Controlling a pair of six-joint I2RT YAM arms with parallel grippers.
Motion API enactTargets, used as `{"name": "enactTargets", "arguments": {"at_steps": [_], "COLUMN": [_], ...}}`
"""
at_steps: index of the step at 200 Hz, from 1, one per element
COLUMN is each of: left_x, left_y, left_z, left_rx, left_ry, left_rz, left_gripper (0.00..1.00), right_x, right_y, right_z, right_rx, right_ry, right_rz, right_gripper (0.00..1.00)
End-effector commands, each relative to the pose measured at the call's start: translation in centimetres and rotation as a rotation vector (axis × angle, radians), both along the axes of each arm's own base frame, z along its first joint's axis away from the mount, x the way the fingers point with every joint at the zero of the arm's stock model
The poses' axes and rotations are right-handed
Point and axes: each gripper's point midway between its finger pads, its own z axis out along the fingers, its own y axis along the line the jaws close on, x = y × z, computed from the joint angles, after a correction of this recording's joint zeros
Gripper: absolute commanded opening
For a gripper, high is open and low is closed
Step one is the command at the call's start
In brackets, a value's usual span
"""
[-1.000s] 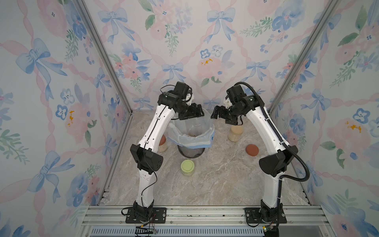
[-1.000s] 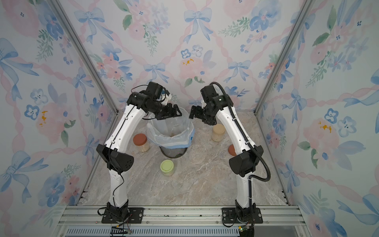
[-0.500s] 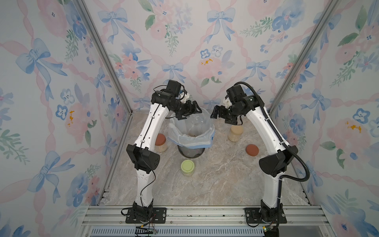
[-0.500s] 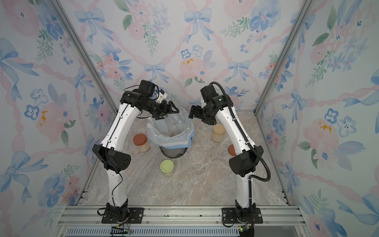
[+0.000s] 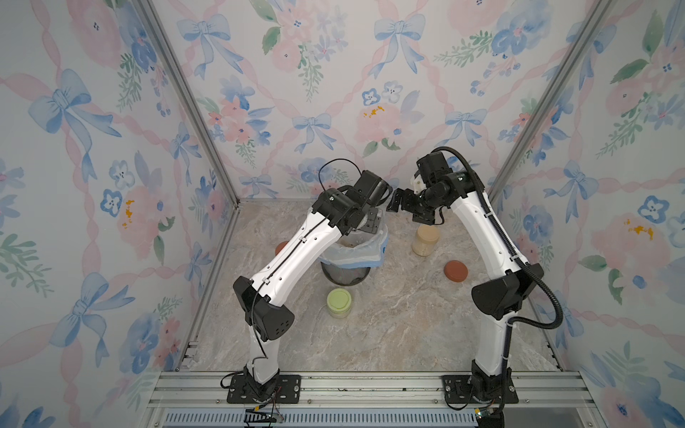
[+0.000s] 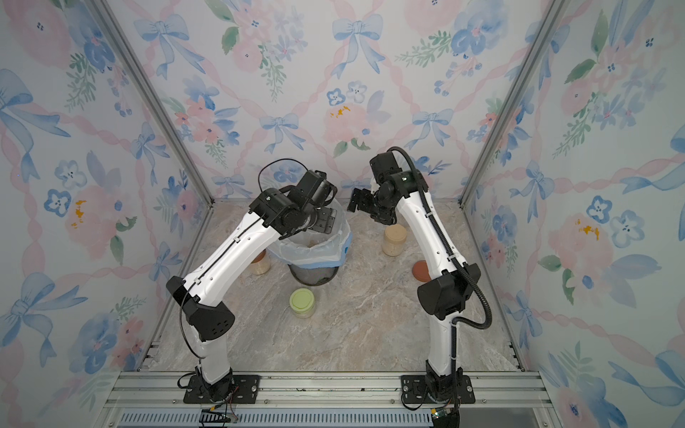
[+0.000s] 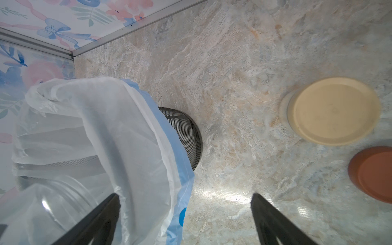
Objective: Empty moldy rice from jars
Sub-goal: Move the trash bin to the center of the board.
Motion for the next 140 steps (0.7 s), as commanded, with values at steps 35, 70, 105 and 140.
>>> {"name": "enactTargets", "arguments": {"at_steps": [35,70,105,140], "left_x": [0.8,0.5,0.5,0.8], "left_y": [0.5,-2.7,-3.2,-2.5], "left_z": [4.2,0.0,1.3,1.0], "left_rx": [-0.042,-0.309,-0.694,-0.702], "left_ry": [-0.124,0.153,0.365,0.378], "left_rz": [-0.008,-0.215,-0.25,-0.238], "left_gripper": [0.0,0.0,0.0,0.0], "right_x": [-0.1,0.2,0.3,0.4], "right_y": [-0.1,-0.1,0.2,0.4], "right_z": [1.4,1.2,1.4,1.2], "right_rx": [0.036,0.039,0.048,0.052], "right_ry": [-0.027,-0.027,-0.032,-0.028], "right_rz": [-0.017,-0.02,-0.017,-0.015], "right_gripper": [0.97,0.97,0.97,0.97]}}
